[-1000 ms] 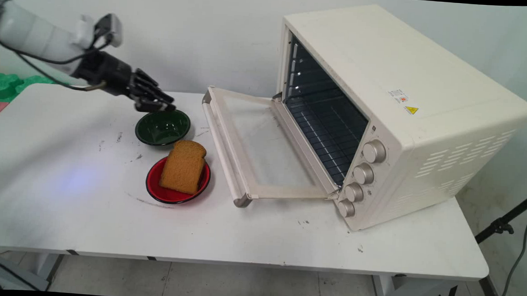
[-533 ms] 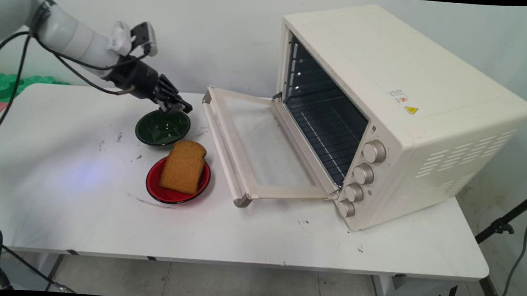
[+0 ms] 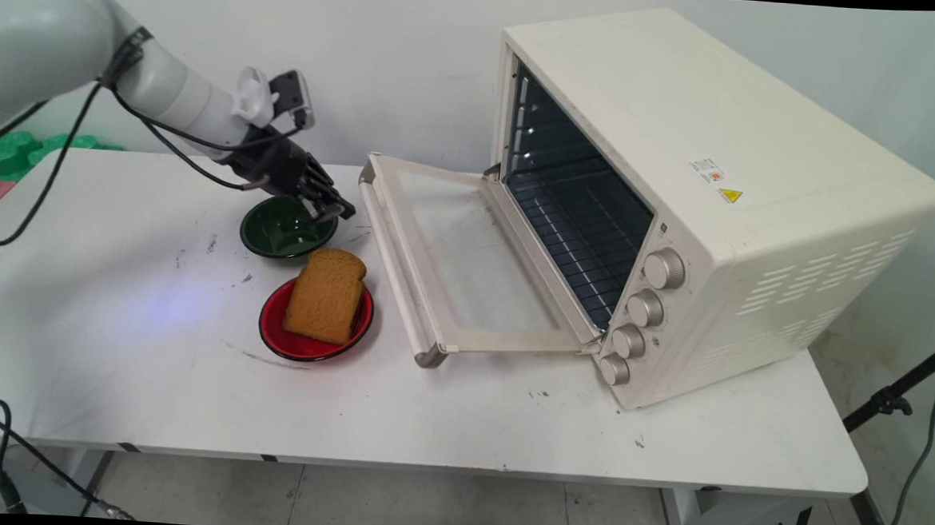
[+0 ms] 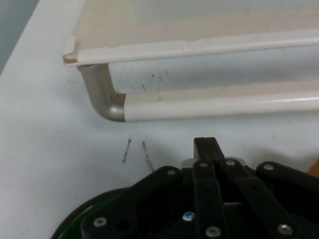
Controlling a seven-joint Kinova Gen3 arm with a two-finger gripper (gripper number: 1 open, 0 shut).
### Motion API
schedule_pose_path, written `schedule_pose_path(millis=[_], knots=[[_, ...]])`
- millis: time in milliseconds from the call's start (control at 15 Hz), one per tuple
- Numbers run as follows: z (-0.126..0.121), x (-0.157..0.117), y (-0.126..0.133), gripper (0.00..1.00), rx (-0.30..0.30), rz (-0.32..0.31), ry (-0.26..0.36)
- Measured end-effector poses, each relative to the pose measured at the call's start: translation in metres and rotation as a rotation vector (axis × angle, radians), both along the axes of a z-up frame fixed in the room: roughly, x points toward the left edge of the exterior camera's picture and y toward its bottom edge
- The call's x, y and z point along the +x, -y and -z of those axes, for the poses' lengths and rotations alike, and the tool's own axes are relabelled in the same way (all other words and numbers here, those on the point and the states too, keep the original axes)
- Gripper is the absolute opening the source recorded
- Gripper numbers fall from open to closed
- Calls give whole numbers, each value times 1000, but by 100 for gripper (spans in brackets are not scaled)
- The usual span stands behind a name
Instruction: Close the oven
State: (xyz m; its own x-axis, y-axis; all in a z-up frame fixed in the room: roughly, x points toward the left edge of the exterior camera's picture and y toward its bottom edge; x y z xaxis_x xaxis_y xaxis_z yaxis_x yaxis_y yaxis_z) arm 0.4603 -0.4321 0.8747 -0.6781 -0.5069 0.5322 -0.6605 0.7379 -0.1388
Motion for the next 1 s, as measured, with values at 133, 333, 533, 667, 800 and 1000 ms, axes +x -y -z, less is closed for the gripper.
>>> schedule_pose_path(millis=[133,333,533,667,800,1000], knots=[[9,-9,5,0,1,-7,-5],[22,-22,11,0,2,-13,-22],[31,-31,13,0,-1,-18,-44],[33,-33,12,0,-8,-26,-63],[29,-34,10,0,-19,-32,-88],[17,-34,6,0,-38,-33,-126]])
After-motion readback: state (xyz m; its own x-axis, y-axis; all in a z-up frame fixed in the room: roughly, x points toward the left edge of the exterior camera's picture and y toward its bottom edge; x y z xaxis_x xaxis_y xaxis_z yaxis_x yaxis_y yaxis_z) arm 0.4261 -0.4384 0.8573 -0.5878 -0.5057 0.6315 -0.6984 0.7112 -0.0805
